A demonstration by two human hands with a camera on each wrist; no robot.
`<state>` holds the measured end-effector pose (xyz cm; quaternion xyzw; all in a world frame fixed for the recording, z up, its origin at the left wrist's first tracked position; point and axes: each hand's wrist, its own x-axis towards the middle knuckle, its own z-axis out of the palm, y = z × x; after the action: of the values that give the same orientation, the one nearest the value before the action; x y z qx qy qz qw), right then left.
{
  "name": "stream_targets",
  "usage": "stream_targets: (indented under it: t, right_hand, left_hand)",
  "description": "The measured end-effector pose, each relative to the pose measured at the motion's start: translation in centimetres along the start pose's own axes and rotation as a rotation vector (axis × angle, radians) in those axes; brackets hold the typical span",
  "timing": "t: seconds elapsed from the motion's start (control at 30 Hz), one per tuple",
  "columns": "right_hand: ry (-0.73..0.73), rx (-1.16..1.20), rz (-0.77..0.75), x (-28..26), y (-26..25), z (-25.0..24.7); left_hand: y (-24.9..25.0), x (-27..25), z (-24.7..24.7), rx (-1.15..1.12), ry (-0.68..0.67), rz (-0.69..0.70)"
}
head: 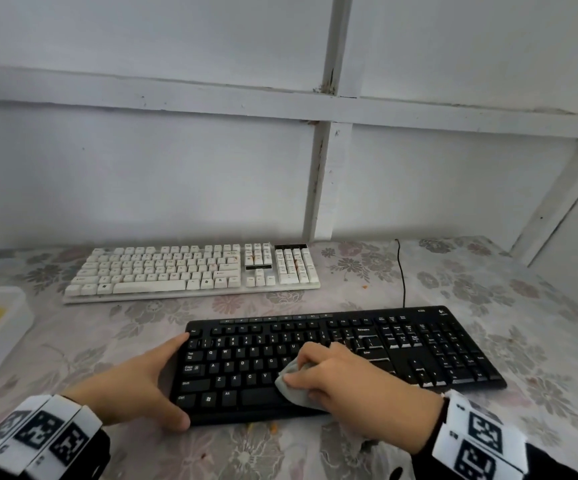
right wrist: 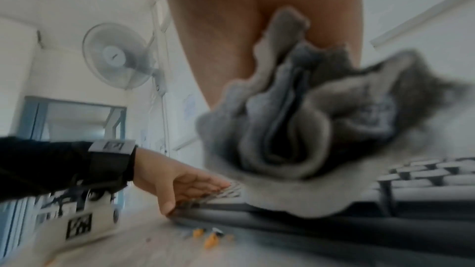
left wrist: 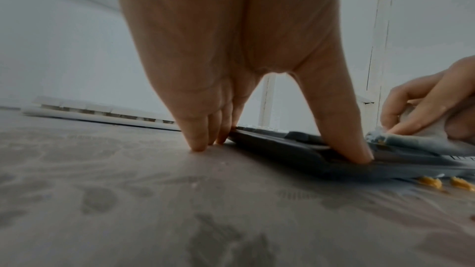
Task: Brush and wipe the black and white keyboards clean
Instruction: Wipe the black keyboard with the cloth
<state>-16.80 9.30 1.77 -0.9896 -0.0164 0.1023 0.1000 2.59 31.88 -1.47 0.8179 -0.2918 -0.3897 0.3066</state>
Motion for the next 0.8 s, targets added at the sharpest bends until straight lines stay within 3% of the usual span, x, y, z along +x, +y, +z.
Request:
stream_targets:
  t: [0.2,0.4,0.7,0.8]
  right_hand:
    - [0.027,-0.019,0.153,-2.0,2.2,0.5]
    - [0.063,0.086,0.170,-3.1,3.9,0.4]
    - [0.011,0.111,0.333,-5.3,6.1,-2.7]
    - [0.045,0.230,0.301,-4.3,4.8,-3.7]
  left_hand:
    - [-0.1,-0.1,-0.3,0.040,-0.020,-0.004]
    - [0.4,-0.4,-0.2,0.085,-0.015,-0.020]
    - [0.7,-0.5,0.0,0.061,0.015,-0.043]
    - [0.7,-0.5,0.0,0.060,0.004,-0.045]
